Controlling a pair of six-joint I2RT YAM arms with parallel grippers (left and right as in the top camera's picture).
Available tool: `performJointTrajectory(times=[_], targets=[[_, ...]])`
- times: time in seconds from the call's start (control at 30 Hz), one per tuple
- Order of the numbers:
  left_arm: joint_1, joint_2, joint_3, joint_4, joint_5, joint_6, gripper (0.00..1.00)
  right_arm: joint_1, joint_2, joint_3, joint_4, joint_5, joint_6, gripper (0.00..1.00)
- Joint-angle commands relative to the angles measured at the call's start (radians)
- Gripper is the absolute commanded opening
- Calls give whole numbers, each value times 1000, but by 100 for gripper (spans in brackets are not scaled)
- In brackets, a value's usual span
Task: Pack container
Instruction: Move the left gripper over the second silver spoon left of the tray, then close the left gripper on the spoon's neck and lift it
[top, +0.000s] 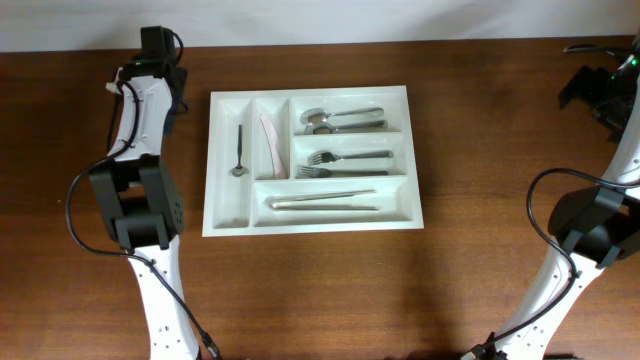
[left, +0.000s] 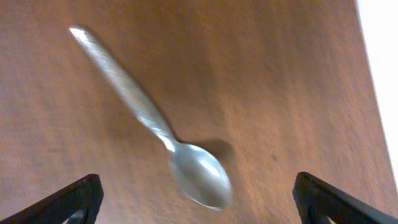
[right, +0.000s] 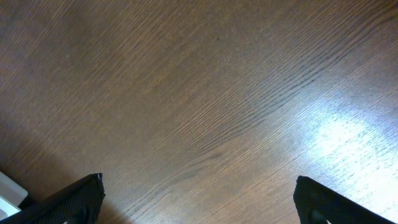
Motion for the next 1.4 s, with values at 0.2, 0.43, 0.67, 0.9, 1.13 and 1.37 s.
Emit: performJointTrajectory(times=[0.2,0.43,0.67,0.9,1.13,1.37], targets=[[-2,87,-9,0,108,161,98,5,-28,15,0,-1,-3,99],[-1,88,-9,5,78,183,92,5,-28,15,0,-1,-3,99],[-1,113,-9,-9,72,186,68,5,-28,15,0,-1,-3,99],[1,129,-9,-43,71,186,58,5,-28,15,0,-1,-3,99],[6,129,-9,-41,7,209,64,5,-28,15,0,-1,-3,99],[6,134,-9,-35,-79,373,65,5,-28,15,0,-1,-3,99]])
